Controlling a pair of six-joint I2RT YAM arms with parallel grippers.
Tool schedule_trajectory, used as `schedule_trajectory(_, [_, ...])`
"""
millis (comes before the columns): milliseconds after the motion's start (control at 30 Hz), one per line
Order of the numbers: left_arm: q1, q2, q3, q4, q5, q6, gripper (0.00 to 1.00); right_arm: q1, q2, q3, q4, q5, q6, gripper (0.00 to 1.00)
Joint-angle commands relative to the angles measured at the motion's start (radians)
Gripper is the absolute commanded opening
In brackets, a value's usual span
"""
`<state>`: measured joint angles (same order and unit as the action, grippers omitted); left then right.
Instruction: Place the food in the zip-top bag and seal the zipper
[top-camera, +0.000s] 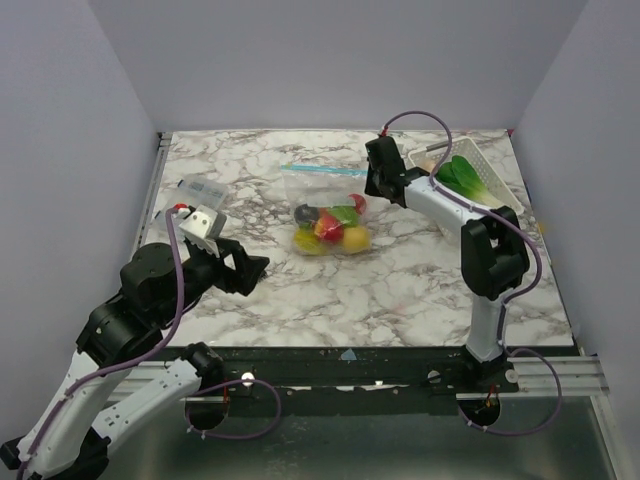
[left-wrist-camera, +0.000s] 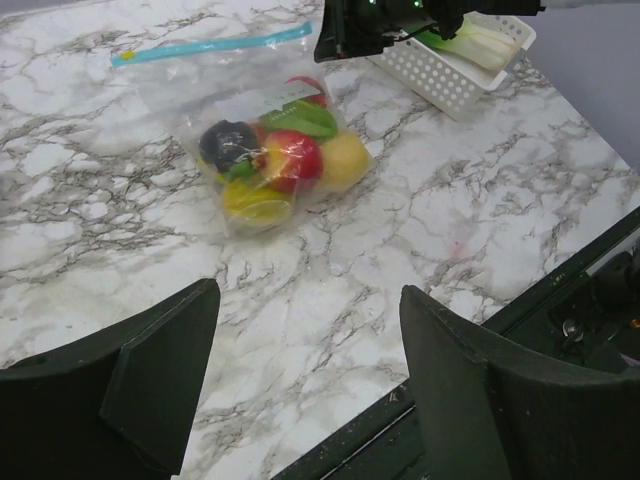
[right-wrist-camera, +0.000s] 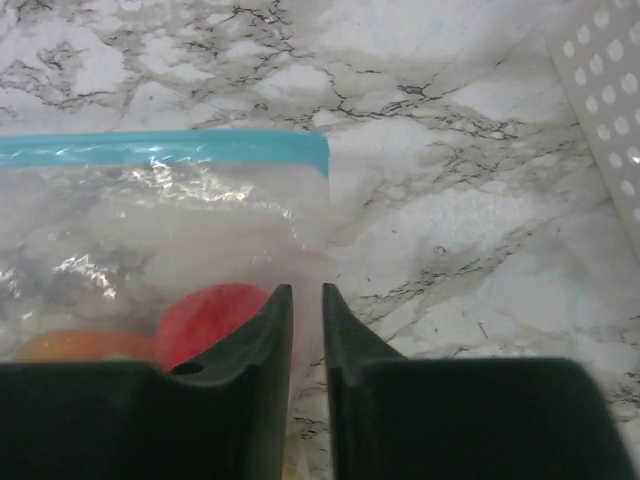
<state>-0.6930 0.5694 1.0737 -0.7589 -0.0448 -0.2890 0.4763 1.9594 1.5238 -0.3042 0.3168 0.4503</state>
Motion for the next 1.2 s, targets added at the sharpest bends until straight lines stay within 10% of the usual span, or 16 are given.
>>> schedule_trajectory(0, [0.007,-0.034,0.023,-0.028,-0.032,-0.018,0.75,-0.005,0.015,0.037,0.005,-0.044,-0.052,0.30])
schedule_trajectory(400, [0.008,-0.086,0.034,0.017,-0.048,-0.013,0.79,-0.007,-0.433,-0.180,-0.022,-0.067,-0.173,0.70])
schedule_trajectory(533, [0.009,-0.103,0.038,0.046,-0.070,-0.013,0.84,-0.006,-0.649,-0.281,-0.047,-0.096,-0.192,0.97])
schedule_trajectory(667, [0.009,-0.117,0.055,0.070,-0.096,-0.010,0.99,-0.006,-0.860,-0.348,-0.091,-0.114,-0.223,1.00])
schedule_trajectory(1167, [0.009,-0.238,0.040,0.163,-0.254,0.001,0.99,-0.006,-1.473,-0.442,-0.149,0.035,-0.124,1.00])
